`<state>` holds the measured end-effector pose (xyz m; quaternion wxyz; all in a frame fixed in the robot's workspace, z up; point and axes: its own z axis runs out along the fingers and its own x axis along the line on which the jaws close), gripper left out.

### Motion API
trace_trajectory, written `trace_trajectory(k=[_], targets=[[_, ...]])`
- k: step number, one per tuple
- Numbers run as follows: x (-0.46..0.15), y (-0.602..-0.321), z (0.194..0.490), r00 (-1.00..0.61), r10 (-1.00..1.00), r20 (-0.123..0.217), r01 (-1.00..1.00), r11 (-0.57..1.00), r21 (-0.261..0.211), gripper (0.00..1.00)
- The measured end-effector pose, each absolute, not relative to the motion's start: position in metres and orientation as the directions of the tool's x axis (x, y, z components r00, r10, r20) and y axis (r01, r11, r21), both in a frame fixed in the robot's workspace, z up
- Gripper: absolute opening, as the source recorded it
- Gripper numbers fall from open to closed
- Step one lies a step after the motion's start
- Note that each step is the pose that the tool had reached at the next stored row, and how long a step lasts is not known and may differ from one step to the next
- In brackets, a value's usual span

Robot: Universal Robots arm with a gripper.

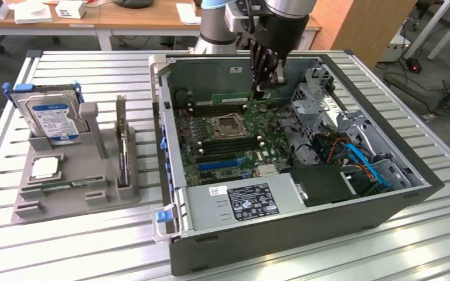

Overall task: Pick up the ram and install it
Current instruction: 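Insert the ram into the slot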

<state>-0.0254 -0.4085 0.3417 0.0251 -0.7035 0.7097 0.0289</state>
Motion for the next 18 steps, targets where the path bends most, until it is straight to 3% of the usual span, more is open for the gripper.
trace_trajectory(k=[18], targets=[[-0.025,-0.409,0.328,-0.009,-0.997,-0.076,-1.000,0.009,0.006,0.11]])
